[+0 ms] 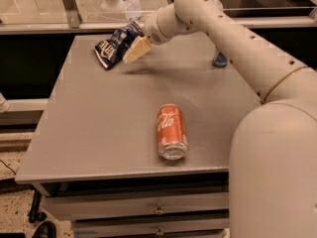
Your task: Move blue chip bag near coke can
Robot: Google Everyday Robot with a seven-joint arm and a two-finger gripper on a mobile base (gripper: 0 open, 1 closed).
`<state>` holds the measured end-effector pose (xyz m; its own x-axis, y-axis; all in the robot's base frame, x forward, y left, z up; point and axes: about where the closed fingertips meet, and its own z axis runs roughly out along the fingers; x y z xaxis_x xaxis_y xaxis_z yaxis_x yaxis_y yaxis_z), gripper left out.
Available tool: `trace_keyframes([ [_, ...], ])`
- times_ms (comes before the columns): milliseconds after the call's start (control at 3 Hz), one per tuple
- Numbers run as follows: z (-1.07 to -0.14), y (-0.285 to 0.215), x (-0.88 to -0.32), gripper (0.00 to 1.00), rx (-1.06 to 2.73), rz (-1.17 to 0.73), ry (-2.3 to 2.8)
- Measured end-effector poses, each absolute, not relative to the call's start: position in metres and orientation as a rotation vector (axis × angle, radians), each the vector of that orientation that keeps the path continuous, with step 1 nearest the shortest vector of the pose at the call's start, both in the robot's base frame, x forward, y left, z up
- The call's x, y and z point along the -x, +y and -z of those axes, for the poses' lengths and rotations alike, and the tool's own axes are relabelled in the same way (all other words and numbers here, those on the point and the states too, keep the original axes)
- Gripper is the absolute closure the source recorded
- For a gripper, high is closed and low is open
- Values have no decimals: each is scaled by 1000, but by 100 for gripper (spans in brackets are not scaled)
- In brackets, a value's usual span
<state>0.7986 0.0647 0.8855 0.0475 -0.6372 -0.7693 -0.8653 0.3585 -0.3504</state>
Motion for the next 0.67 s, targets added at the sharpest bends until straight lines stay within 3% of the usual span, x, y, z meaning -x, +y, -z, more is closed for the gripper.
trace_keyframes([
  [333,-875,73,-820,0,1347,-301,1661],
  [667,-872,79,-837,17,1333,-296,1651],
])
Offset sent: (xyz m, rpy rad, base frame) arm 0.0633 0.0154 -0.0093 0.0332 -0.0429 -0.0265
